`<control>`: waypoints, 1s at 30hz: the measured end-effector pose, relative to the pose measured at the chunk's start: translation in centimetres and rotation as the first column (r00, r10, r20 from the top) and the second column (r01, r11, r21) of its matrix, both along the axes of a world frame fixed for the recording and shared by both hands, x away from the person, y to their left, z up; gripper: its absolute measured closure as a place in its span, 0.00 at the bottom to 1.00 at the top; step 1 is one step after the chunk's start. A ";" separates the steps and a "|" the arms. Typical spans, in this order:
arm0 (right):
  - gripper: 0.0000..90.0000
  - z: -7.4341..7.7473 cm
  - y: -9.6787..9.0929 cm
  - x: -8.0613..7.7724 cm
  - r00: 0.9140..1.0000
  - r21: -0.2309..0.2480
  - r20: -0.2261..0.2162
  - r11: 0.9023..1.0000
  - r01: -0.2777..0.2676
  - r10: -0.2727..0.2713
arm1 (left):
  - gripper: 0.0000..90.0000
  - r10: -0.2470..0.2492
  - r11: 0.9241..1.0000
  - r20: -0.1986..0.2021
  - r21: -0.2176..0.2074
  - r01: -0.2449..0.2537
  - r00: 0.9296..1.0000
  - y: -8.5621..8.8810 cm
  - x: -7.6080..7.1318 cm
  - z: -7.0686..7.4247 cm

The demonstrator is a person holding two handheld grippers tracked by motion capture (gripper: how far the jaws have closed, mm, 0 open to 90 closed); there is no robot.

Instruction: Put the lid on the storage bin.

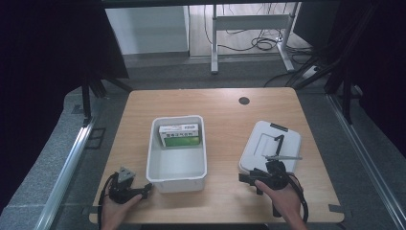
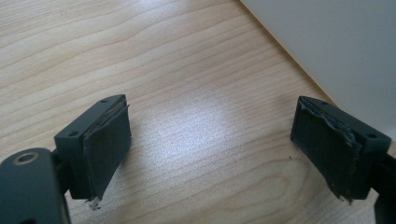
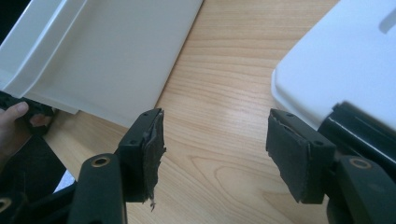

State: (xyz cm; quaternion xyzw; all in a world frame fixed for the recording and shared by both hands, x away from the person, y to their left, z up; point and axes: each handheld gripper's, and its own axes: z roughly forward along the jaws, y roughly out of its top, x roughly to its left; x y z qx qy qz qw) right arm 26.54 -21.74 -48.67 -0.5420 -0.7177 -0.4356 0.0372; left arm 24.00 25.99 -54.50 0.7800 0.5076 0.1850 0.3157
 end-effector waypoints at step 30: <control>0.42 0.9 -1.0 1.5 1.000 0.007 0.005 1.000 0.000 0.000 | 0.14 -0.026 1.000 0.000 -0.002 0.026 1.000 0.4 0.3 0.0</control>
